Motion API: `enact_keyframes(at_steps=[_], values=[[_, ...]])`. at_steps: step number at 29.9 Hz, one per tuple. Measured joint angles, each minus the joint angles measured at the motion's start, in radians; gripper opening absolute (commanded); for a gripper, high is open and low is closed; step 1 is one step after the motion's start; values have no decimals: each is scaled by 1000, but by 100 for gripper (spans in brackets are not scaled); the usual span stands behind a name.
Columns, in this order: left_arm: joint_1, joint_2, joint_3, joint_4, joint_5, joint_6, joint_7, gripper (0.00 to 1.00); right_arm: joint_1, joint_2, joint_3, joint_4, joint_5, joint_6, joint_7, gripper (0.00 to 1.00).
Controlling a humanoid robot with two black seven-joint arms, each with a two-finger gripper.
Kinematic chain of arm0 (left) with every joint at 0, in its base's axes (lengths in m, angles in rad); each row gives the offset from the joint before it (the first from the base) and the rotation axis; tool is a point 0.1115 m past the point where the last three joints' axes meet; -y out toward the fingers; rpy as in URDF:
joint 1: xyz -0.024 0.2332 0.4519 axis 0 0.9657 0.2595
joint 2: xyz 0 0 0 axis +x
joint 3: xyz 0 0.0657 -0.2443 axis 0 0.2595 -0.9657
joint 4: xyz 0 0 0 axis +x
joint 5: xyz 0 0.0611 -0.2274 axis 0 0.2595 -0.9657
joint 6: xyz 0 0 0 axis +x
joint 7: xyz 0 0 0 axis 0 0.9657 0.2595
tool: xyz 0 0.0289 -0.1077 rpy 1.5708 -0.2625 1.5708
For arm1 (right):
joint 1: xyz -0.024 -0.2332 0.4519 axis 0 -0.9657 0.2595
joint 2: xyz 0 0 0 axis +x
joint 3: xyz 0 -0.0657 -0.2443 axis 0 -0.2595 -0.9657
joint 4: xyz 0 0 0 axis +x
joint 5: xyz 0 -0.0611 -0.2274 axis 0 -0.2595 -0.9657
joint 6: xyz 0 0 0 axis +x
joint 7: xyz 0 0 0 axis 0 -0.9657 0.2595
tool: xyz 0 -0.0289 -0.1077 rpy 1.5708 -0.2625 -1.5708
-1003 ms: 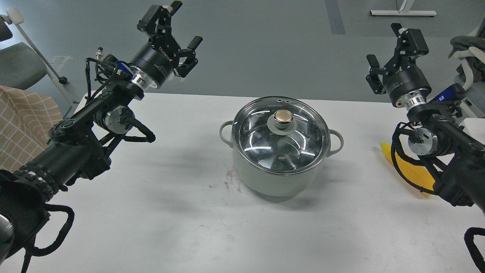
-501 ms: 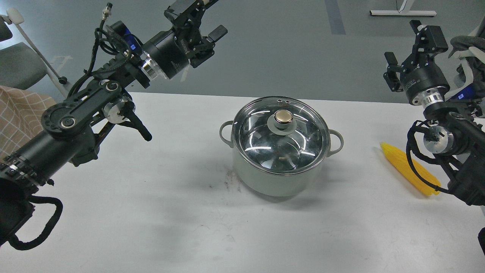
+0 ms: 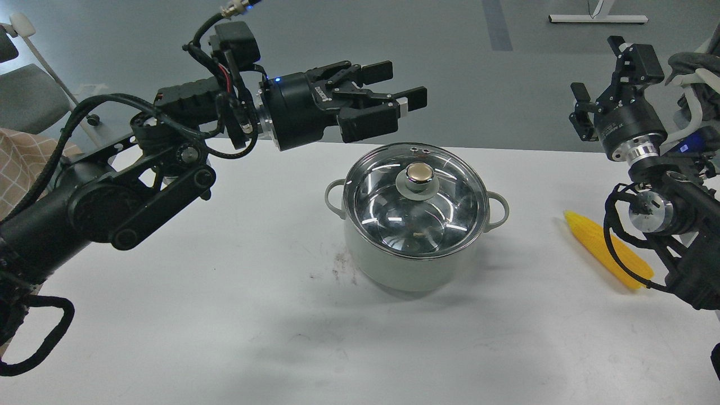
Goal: Open pot and put corn in
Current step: 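Reach the left gripper over the pot toward the brass lid knob, then grasp the brass knob with the left gripper and lift the glass lid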
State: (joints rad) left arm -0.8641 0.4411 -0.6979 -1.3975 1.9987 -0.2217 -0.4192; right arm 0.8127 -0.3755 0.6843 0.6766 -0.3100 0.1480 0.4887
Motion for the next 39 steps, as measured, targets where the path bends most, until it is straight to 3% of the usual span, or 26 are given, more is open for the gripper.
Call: enact_keyframes(at_steps=[7,19,39], values=[[-1,-78,111,73,181,94,3,97,-12,-7,-1,10,0,-15,0,100],[0,-255,162,324,183,135,7,92,-63,-71,-2,65,1,-34,0,100],[25,-242,181,356,183,141,15,88,-85,-81,4,77,2,-36,0,100]])
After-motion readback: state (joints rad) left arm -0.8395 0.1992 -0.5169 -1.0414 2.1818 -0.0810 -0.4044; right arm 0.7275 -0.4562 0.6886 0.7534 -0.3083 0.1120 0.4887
